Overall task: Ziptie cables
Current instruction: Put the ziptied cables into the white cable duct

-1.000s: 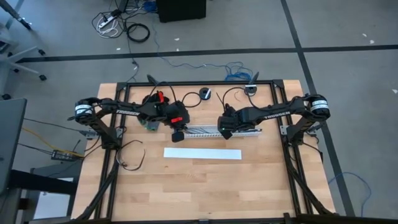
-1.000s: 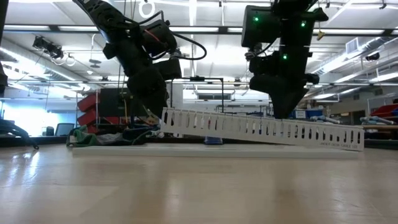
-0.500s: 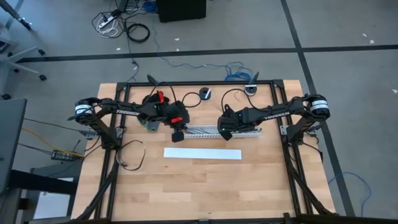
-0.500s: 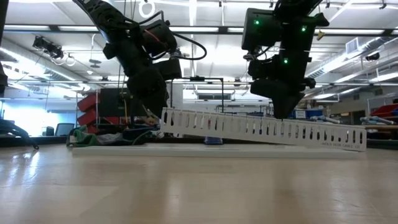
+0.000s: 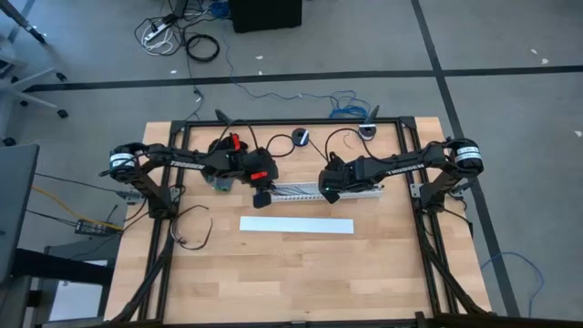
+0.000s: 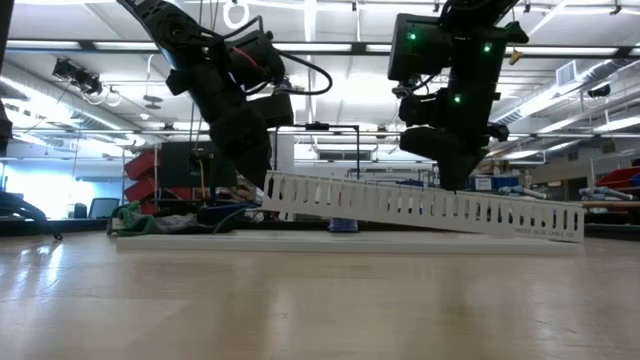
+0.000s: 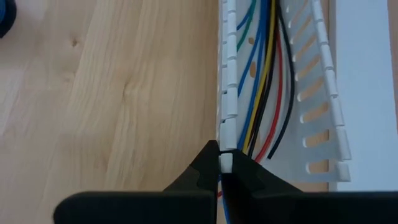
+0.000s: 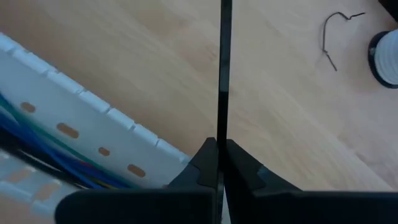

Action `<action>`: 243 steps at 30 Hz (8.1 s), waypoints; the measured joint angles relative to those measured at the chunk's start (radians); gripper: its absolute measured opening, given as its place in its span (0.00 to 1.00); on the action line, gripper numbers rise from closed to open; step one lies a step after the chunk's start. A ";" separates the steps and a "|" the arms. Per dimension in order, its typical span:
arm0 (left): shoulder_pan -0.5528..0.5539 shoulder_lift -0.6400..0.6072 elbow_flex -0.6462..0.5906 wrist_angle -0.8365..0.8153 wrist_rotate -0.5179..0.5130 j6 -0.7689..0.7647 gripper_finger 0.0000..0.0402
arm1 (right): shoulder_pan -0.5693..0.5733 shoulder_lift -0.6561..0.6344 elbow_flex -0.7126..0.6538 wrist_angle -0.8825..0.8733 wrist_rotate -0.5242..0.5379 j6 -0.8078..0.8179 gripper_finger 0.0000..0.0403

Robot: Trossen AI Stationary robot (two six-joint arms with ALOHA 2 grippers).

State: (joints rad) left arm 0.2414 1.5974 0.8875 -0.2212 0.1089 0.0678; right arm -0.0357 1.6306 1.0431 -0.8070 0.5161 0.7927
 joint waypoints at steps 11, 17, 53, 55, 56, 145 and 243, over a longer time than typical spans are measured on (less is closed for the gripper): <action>-0.001 0.000 0.000 0.006 0.000 -0.017 0.00 | 0.000 0.006 0.000 0.023 0.000 0.053 0.00; -0.001 0.000 0.000 0.017 0.000 -0.017 0.00 | 0.003 0.006 -0.002 0.024 -0.004 0.053 0.00; -0.008 -0.002 0.000 0.048 -0.001 -0.014 0.00 | 0.011 -0.002 -0.047 0.048 0.098 0.127 0.00; -0.008 -0.002 0.000 0.047 -0.010 0.012 0.00 | 0.005 -0.003 -0.074 0.068 0.091 0.144 0.00; -0.008 -0.002 0.000 0.047 -0.012 0.027 0.00 | 0.005 -0.003 -0.086 0.085 0.093 0.149 0.00; 0.001 0.000 -0.233 0.543 -0.010 0.029 0.00 | -0.285 -0.663 -0.912 1.176 -0.416 -0.037 0.00; 0.001 0.112 -0.308 0.788 -0.120 0.029 0.00 | -0.522 -0.602 -0.910 1.150 -0.768 -0.006 0.00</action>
State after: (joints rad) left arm 0.2420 1.7092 0.5793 0.5667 -0.0109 0.0967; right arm -0.5575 1.0290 0.1333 0.3430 -0.2516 0.7864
